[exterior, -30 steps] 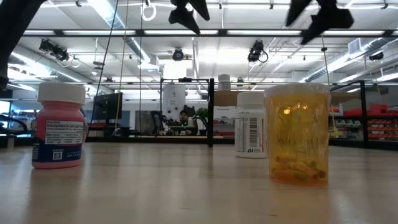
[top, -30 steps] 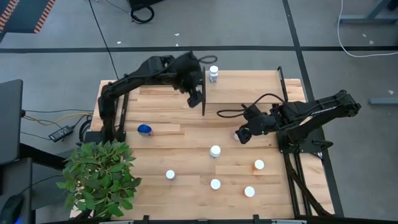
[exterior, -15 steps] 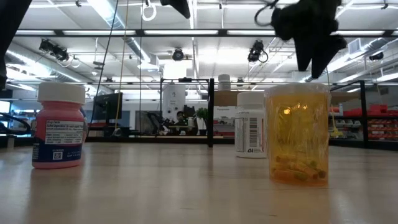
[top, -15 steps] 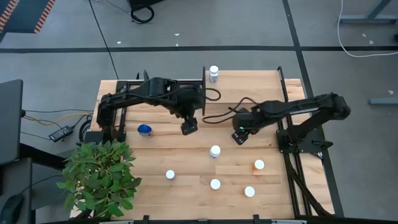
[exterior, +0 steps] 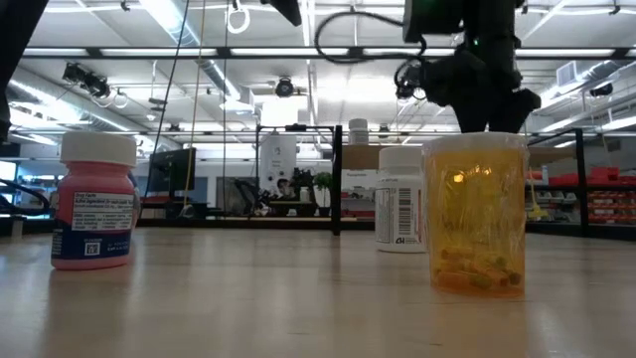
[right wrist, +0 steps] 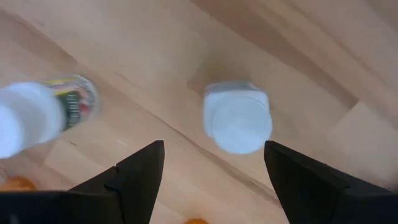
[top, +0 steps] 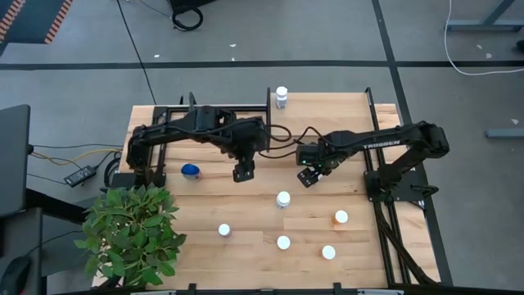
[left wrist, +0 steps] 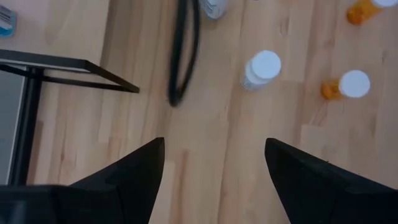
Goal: Pick and place medicine bottles onto shelf by color
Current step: Put the white blue medicine bottle on the shelf
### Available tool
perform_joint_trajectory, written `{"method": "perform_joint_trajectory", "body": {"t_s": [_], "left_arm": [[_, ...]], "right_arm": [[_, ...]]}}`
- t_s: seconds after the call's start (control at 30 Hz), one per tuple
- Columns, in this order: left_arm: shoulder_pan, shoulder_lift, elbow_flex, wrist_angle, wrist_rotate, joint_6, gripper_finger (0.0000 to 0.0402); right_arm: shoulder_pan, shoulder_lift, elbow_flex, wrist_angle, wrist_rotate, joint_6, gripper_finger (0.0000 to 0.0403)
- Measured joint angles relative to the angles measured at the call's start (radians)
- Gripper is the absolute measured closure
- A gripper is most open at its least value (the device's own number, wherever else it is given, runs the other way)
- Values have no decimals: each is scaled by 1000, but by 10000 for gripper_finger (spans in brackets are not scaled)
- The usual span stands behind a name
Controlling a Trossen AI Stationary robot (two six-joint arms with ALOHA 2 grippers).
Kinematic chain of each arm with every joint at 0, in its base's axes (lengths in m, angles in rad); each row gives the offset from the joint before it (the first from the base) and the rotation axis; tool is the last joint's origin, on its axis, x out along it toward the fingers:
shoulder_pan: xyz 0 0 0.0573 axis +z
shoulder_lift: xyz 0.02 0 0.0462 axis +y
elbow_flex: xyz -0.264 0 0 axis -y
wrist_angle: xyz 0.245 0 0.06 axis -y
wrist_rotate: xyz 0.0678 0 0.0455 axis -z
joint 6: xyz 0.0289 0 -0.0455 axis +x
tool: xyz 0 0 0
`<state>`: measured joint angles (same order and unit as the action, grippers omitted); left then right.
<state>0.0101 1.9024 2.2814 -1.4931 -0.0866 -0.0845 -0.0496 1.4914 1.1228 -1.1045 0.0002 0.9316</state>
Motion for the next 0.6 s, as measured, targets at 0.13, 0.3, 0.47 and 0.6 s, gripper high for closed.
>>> {"method": "perform_joint_trajectory", "body": {"t_s": [0.13,0.3,0.47,0.6], "left_arm": [[-1,0,0,-7,1,-7,120],[0,0,0,-6,1,-8,120],[0,0,0,20,2,-23,120],[0,-1,0,31,1,-37,120]], "right_arm": [[-20,-5,-89,30,-64,35,118],[-23,-22,-107,82,-71,43,118],[-29,-24,-107,92,-33,30,118],[-45,-24,-107,94,-14,9,118]]}}
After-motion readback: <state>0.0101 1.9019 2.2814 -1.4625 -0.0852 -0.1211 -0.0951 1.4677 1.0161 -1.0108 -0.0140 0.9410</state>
